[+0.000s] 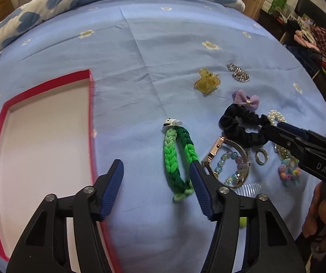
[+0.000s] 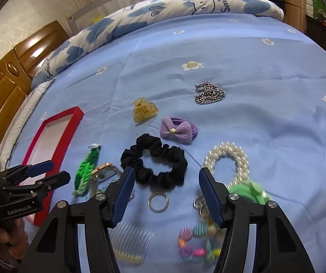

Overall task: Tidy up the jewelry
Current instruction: 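Grasp the green braided bracelet with left tool while right tool grasps black scrunchie, then carry bracelet and scrunchie into the red tray and open both tools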

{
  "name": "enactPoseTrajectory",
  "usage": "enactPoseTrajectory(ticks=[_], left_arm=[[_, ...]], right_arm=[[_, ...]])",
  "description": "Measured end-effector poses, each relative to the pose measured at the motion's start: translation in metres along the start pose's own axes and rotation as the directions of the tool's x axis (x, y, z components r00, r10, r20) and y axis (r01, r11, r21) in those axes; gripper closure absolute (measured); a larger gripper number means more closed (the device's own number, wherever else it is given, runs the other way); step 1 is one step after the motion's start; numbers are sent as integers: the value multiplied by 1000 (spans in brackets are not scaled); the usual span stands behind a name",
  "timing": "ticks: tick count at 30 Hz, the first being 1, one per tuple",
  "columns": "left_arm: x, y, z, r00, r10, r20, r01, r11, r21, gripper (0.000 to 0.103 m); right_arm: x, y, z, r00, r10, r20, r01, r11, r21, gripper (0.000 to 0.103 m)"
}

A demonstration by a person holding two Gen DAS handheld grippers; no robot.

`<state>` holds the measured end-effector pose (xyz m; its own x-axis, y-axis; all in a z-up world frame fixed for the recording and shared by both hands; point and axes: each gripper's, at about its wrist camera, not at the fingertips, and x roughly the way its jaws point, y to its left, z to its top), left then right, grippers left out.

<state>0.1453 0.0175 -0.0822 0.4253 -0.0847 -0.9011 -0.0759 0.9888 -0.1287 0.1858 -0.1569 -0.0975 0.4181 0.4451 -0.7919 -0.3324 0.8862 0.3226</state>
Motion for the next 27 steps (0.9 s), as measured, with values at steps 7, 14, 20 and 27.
enactPoseTrajectory(ticks=[7, 14, 20, 27], left_arm=[[23, -6, 1, 998, -10, -57, 11, 1000, 22, 60], [22, -13, 2, 999, -5, -49, 8, 997, 75, 93], [8, -6, 1, 1000, -16, -24, 18, 998, 67, 93], [-28, 11, -7, 998, -43, 38, 42, 999, 7, 93]], right_arm=[[29, -2, 6, 997, 2, -74, -3, 1000, -17, 58], [35, -5, 8, 997, 0, -80, -1, 1000, -10, 93], [25, -9, 6, 999, 23, -50, -21, 999, 28, 95], [1, -3, 6, 999, 44, 11, -44, 998, 50, 95]])
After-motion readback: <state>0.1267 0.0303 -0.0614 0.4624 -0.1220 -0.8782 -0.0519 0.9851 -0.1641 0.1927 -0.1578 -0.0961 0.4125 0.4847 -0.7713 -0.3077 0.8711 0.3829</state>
